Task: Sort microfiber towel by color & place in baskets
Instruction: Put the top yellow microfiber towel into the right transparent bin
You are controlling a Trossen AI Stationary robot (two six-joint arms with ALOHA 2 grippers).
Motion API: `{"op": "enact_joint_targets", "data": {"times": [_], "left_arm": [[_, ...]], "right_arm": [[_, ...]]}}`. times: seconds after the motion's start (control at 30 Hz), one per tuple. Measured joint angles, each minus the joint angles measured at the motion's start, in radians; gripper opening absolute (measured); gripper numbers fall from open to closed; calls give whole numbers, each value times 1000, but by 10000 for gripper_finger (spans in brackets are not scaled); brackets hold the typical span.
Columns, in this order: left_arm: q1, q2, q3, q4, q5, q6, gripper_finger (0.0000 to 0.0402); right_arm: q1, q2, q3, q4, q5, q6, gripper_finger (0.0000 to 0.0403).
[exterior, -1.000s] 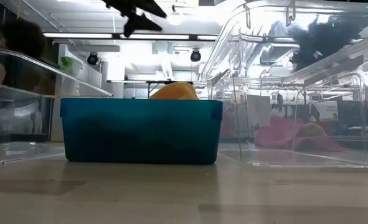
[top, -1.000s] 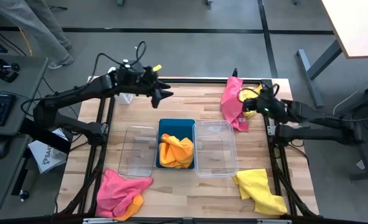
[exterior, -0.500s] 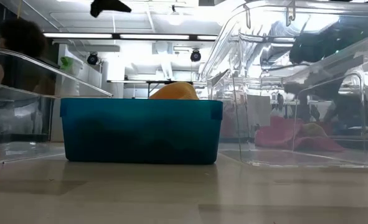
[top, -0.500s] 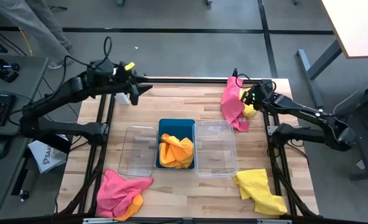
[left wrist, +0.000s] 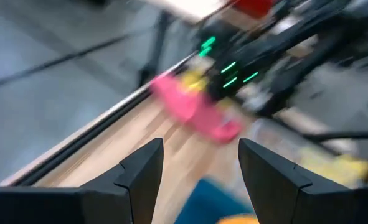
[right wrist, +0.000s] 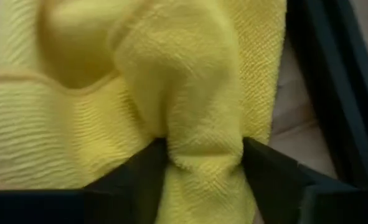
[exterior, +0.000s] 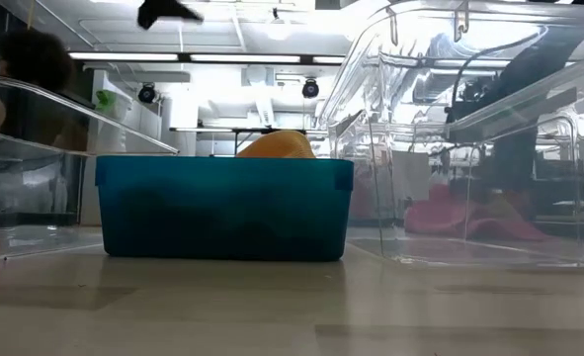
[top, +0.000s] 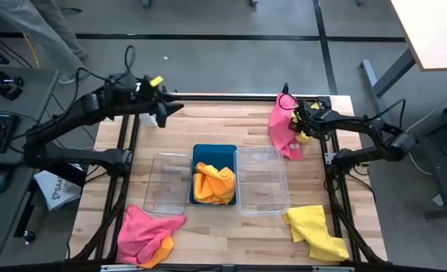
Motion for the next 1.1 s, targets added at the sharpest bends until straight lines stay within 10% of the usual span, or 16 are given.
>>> {"op": "enact_joint_targets", "data": {"times": [0.17,0.57,0.9,1.1], "left_arm": [[-1,-47,1,184,53,33,197],[1,-72,1,306,-84,128,197],[1,-4,1,303,-128,162,197],[1,10,1,303,-134,191,197]], "right_arm": [[-1,-68,4,-48,-20,-140,25],[-3,-423,431,-196,184,-459,4],[188,-415,518,200,-349,-478,2],[470,-273,459,507,-374,-463,1]]}}
